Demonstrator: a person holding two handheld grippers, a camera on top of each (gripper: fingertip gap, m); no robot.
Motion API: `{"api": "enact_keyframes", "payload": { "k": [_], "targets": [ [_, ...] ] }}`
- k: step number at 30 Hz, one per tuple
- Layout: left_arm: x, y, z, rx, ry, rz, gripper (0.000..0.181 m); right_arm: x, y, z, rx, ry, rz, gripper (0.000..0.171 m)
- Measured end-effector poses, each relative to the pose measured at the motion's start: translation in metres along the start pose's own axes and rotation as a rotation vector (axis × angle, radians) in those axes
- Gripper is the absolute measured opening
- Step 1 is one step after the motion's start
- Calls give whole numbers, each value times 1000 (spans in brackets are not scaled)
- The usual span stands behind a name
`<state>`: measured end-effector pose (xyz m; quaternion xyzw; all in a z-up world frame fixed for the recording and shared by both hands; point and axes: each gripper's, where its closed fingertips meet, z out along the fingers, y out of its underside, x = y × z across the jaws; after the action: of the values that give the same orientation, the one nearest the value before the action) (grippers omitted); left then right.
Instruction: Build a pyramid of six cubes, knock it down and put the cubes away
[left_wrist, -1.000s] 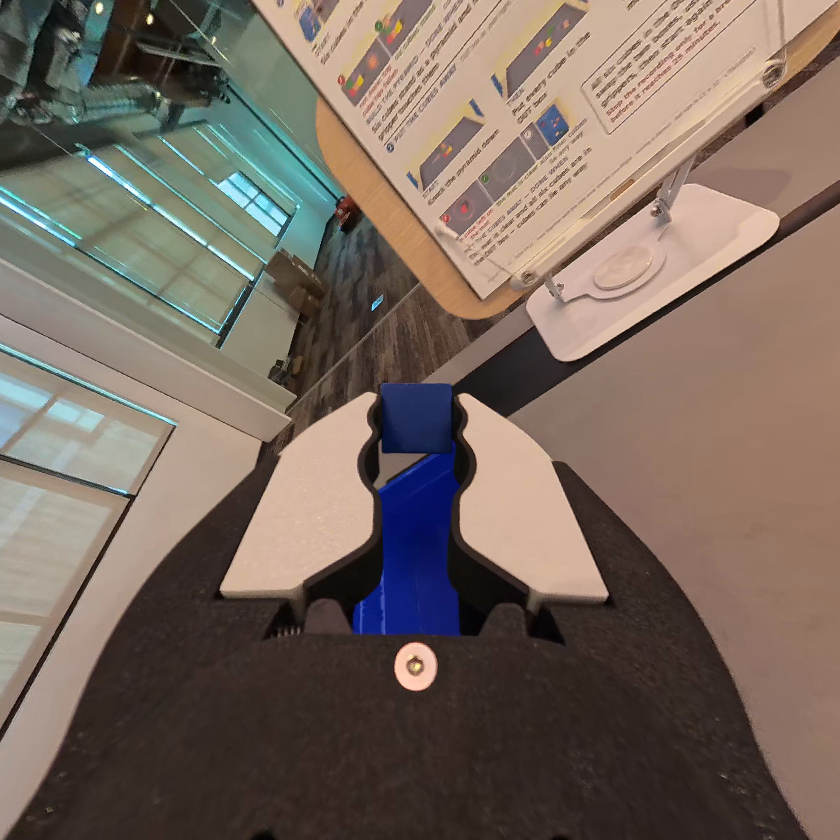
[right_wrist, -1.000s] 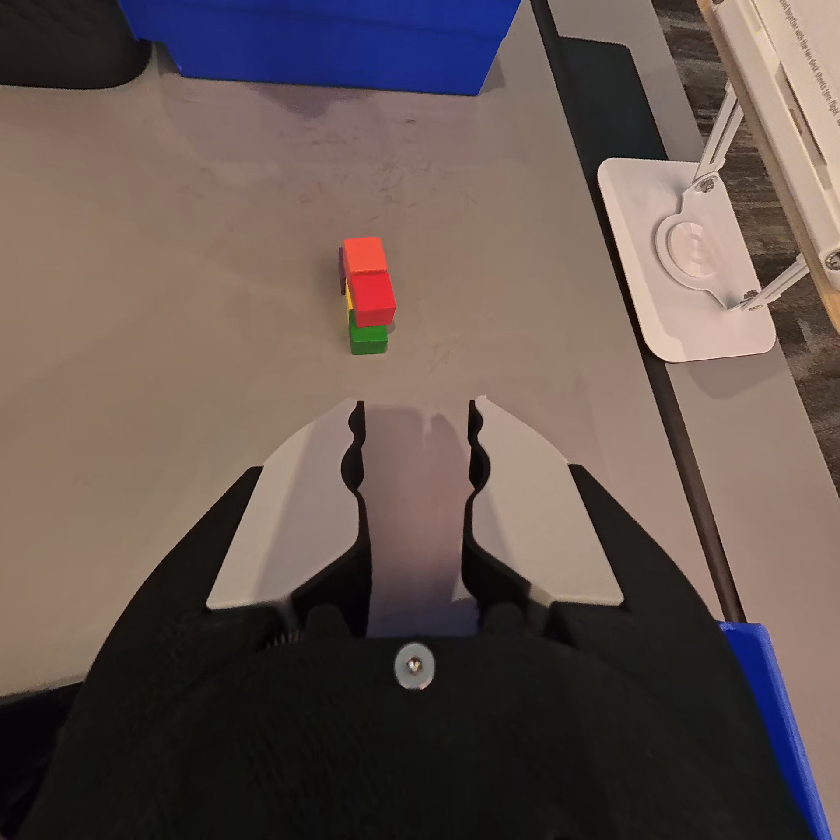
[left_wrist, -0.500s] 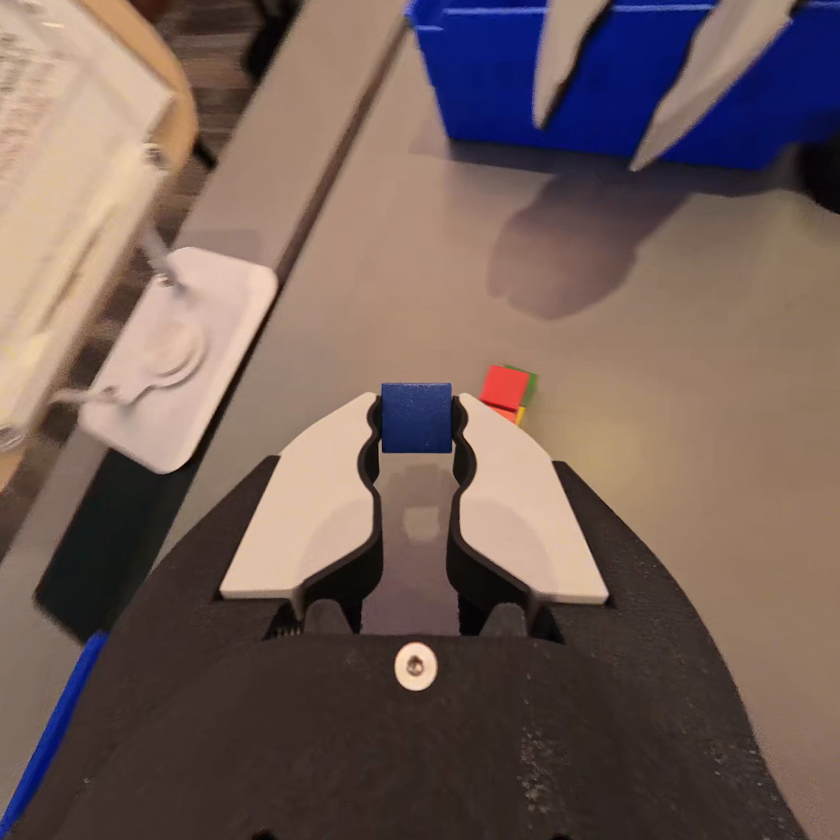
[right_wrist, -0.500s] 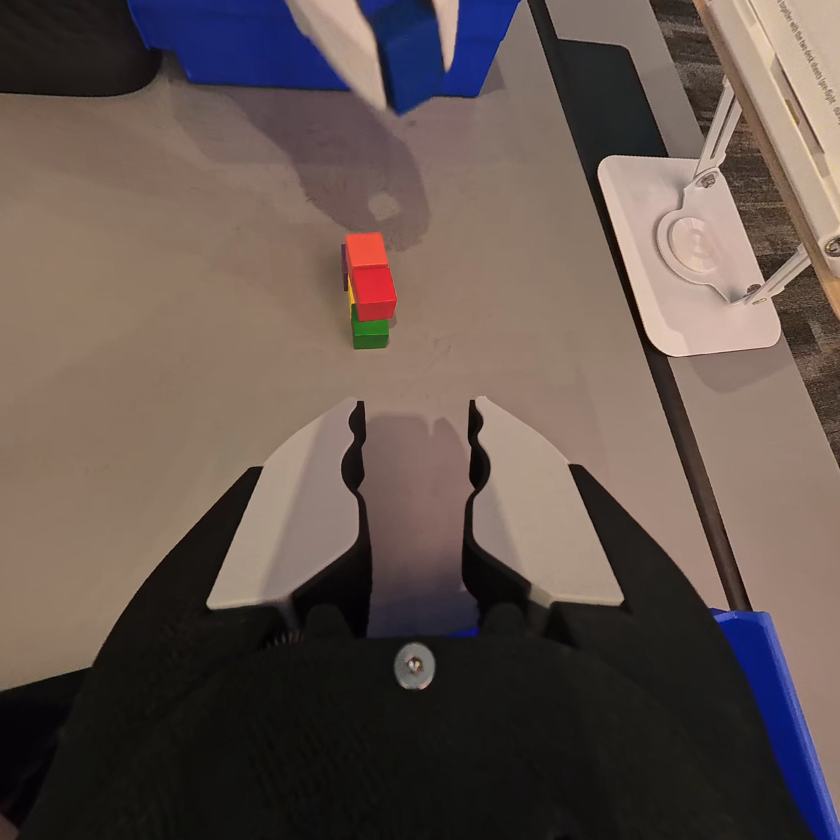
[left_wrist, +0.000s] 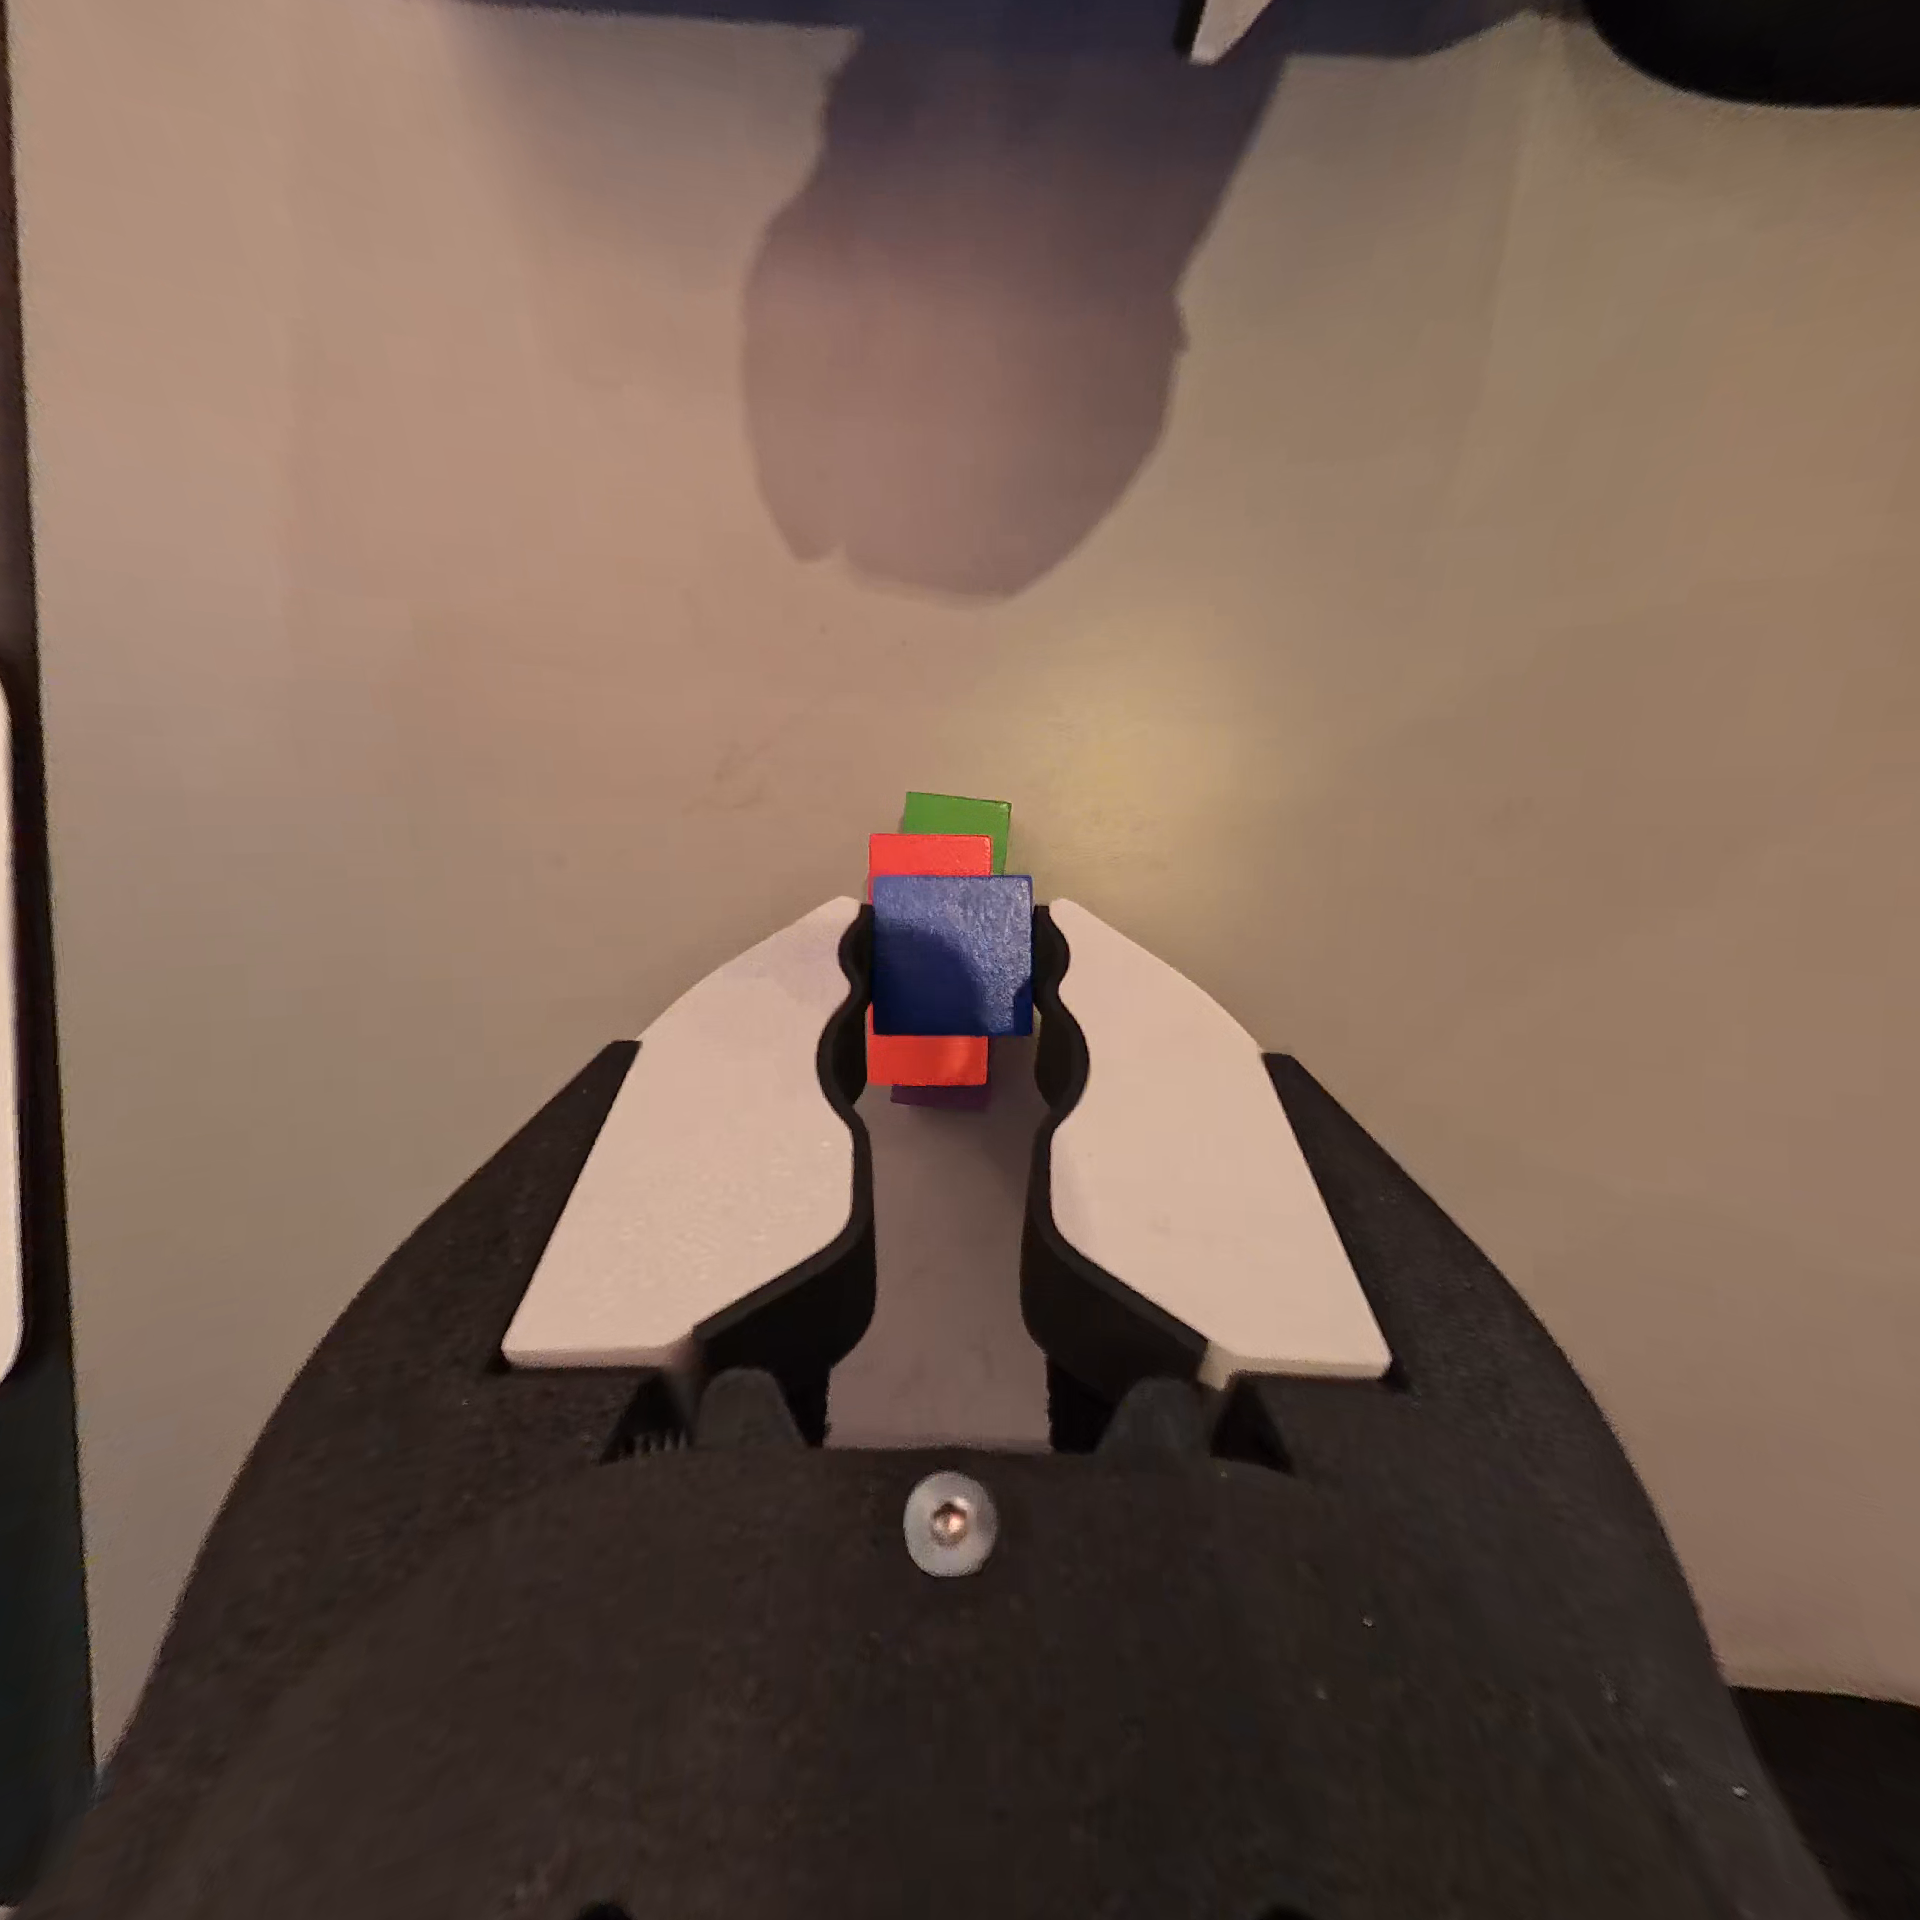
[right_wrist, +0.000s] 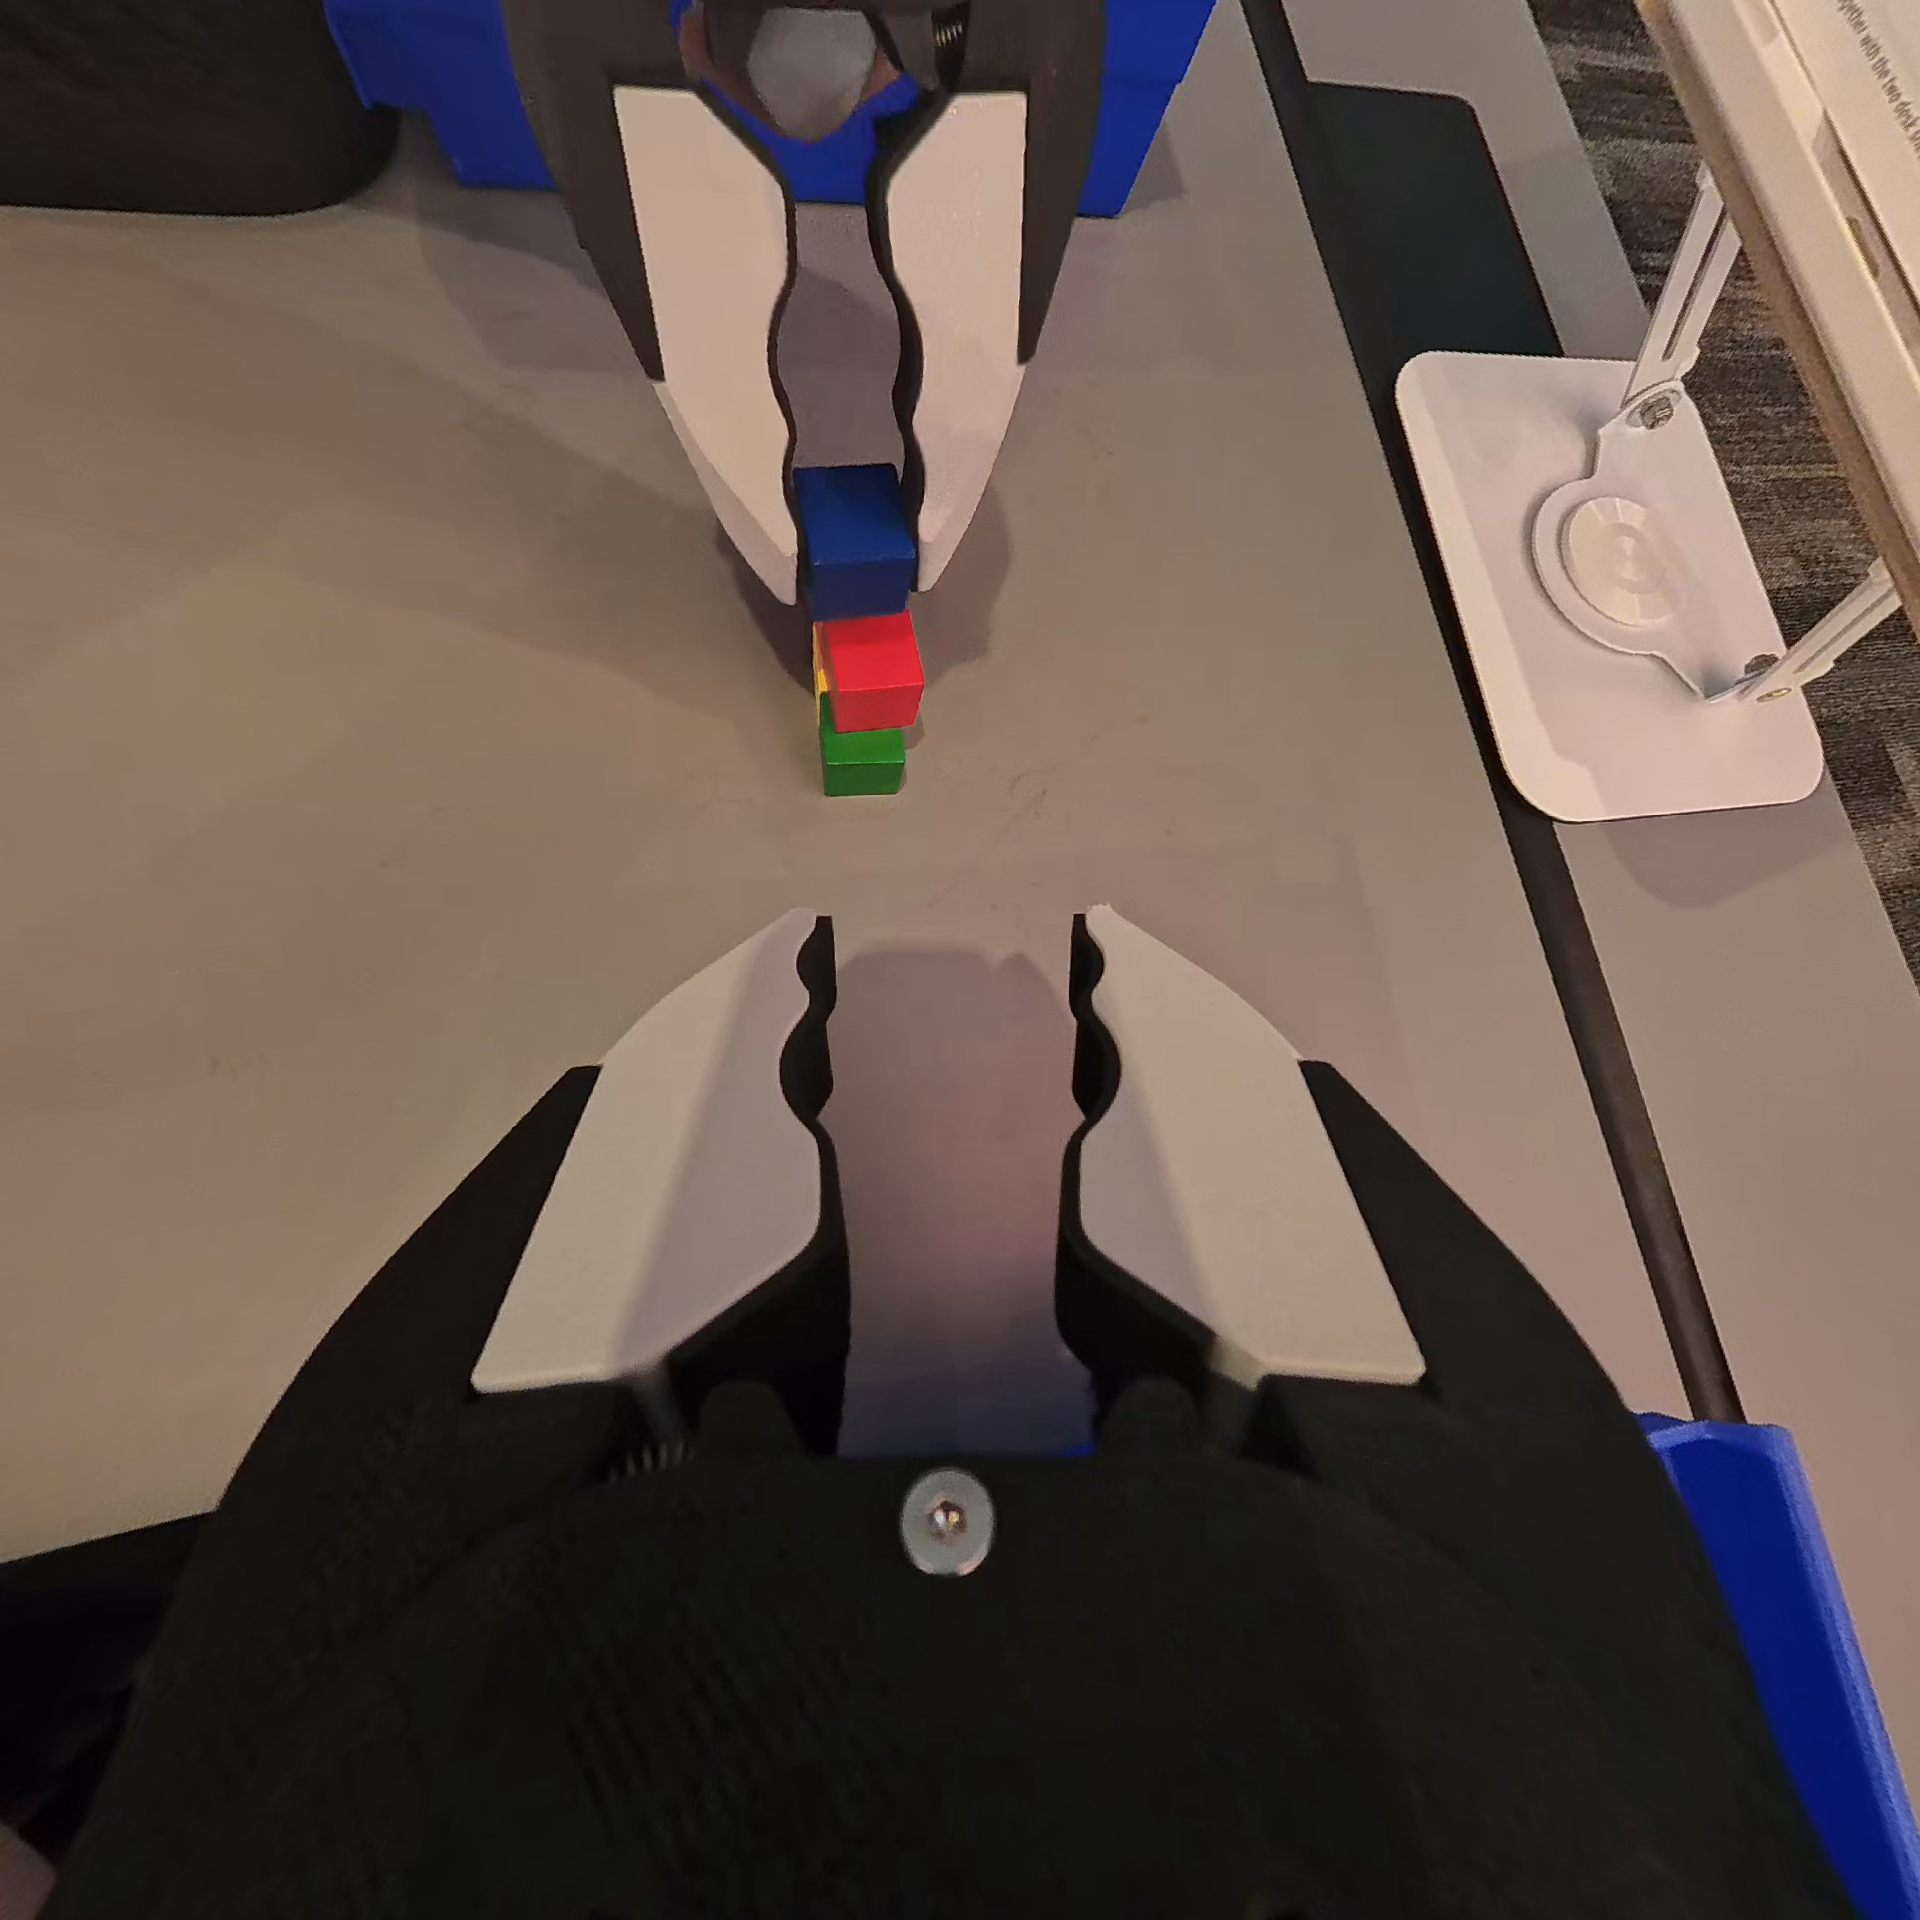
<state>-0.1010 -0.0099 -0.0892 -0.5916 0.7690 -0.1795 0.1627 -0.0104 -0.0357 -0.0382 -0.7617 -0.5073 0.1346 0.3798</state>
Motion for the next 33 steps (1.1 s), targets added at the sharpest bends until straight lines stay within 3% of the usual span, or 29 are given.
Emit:
{"api": "enact_keyframes", "payload": {
  "k": [33],
  "targets": [
    [-6, 11, 11, 12, 32, -7, 29, -3, -1, 3, -10, -15, -10, 44]
  ]
}}
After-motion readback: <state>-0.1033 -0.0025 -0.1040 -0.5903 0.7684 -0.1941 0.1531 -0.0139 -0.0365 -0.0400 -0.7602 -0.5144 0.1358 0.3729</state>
